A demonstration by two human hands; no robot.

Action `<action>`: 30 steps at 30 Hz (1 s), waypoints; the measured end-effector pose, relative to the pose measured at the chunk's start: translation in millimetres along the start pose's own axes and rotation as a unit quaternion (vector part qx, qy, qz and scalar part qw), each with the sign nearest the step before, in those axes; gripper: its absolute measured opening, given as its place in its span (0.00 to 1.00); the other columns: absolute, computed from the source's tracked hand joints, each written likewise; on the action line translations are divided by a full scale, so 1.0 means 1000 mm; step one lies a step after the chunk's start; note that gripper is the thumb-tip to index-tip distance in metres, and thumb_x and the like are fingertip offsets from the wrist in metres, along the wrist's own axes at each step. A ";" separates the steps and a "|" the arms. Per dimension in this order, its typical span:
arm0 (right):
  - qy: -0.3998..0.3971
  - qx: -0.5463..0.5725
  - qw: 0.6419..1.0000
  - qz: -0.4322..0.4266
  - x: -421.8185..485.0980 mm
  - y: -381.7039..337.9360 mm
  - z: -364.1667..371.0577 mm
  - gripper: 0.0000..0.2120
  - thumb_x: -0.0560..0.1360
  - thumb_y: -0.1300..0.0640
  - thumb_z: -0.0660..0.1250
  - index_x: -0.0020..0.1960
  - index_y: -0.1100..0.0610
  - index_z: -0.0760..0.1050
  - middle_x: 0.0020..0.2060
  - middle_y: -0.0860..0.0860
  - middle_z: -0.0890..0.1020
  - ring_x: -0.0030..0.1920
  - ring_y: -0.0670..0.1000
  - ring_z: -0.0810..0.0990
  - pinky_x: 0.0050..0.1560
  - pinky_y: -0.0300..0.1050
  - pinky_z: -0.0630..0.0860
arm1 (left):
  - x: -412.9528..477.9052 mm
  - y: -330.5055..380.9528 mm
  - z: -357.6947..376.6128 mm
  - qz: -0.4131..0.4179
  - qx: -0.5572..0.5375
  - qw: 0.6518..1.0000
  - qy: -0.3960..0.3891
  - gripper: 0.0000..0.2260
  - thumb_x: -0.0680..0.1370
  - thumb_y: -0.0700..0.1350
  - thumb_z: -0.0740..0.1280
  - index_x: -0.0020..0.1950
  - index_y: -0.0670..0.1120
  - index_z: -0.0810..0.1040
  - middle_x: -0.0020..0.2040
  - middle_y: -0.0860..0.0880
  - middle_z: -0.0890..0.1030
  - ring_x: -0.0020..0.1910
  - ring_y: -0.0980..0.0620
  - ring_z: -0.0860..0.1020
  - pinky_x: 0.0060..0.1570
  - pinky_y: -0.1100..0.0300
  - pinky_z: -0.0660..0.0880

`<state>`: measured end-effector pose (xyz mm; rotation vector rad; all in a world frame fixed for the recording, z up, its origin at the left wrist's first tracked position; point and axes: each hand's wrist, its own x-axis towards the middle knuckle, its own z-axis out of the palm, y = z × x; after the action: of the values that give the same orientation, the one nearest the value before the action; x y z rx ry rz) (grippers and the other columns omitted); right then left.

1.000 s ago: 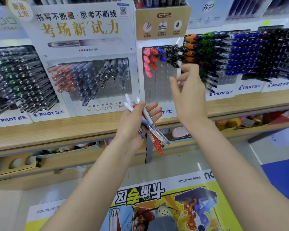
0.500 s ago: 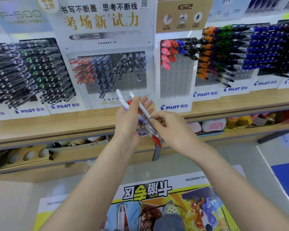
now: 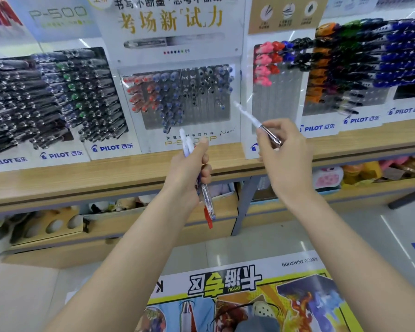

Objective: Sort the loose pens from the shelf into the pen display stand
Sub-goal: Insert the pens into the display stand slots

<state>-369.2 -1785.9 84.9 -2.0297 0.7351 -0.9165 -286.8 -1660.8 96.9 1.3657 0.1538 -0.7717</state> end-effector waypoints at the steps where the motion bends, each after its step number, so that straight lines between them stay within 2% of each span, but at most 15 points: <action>1: 0.007 -0.005 1.000 -0.013 0.003 -0.001 0.002 0.03 0.77 0.56 0.64 0.49 0.54 0.76 0.39 0.48 0.81 0.36 0.51 0.80 0.38 0.44 0.76 | 0.000 0.000 -0.002 -0.005 -0.004 1.000 -0.007 0.12 0.77 0.48 0.67 0.39 0.46 0.67 0.28 0.53 0.66 0.21 0.58 0.63 0.18 0.68 0.60; 3: 0.016 -0.027 0.999 -0.038 0.008 -0.003 0.009 0.06 0.77 0.57 0.65 0.51 0.57 0.78 0.38 0.50 0.81 0.36 0.52 0.81 0.38 0.44 0.76 | -0.001 -0.001 -0.005 -0.014 -0.013 1.000 -0.017 0.11 0.77 0.48 0.68 0.42 0.46 0.68 0.28 0.53 0.66 0.21 0.58 0.63 0.17 0.68 0.60; 8: 0.004 -0.039 0.998 -0.051 0.023 -0.005 0.026 0.08 0.77 0.58 0.64 0.53 0.58 0.78 0.38 0.54 0.82 0.39 0.53 0.81 0.40 0.53 0.78 | -0.001 0.000 -0.010 -0.036 -0.020 0.999 -0.031 0.11 0.76 0.49 0.68 0.42 0.46 0.69 0.29 0.52 0.67 0.21 0.58 0.63 0.17 0.68 0.61; 13: -0.003 -0.080 0.994 -0.071 0.037 -0.005 0.042 0.09 0.78 0.58 0.63 0.53 0.60 0.79 0.37 0.55 0.82 0.38 0.53 0.82 0.41 0.51 0.78 | 0.001 0.000 -0.015 -0.050 -0.041 0.997 -0.040 0.11 0.76 0.48 0.67 0.41 0.46 0.68 0.28 0.52 0.67 0.20 0.57 0.64 0.16 0.67 0.61; 18: -0.014 -0.088 0.994 -0.057 0.048 -0.004 0.053 0.09 0.78 0.58 0.63 0.53 0.60 0.79 0.40 0.56 0.83 0.40 0.54 0.82 0.45 0.51 0.78 | 0.005 0.004 -0.018 -0.056 -0.047 0.996 -0.048 0.08 0.76 0.44 0.64 0.39 0.46 0.68 0.28 0.52 0.66 0.23 0.57 0.62 0.17 0.68 0.60; 24: 0.007 -0.048 0.999 -0.011 0.057 -0.006 0.062 0.08 0.76 0.56 0.66 0.53 0.60 0.77 0.41 0.55 0.83 0.40 0.51 0.83 0.45 0.46 0.79 | 0.010 0.009 -0.019 -0.052 -0.064 0.996 -0.045 0.07 0.76 0.39 0.59 0.38 0.45 0.66 0.29 0.50 0.66 0.22 0.56 0.64 0.18 0.68 0.61; 27: 0.023 -0.019 0.999 0.014 0.060 -0.009 0.066 0.06 0.75 0.54 0.68 0.47 0.55 0.73 0.35 0.51 0.81 0.35 0.46 0.82 0.39 0.37 0.77 | 0.012 0.010 -0.019 -0.057 -0.058 0.996 -0.039 0.08 0.78 0.39 0.61 0.38 0.43 0.68 0.30 0.49 0.68 0.21 0.56 0.66 0.18 0.67 0.64; 30: 0.037 -0.010 0.999 0.019 0.062 -0.012 0.070 0.07 0.73 0.53 0.70 0.46 0.55 0.74 0.31 0.48 0.80 0.31 0.42 0.80 0.39 0.39 0.78 | 0.013 0.011 -0.021 -0.062 -0.051 0.996 -0.036 0.10 0.79 0.41 0.62 0.38 0.42 0.69 0.29 0.49 0.69 0.21 0.57 0.68 0.19 0.67 0.66</action>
<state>-275.6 -1797.3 85.8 -2.0015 0.8224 -0.9694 -263.4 -1647.1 94.1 1.2393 0.2200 -0.9040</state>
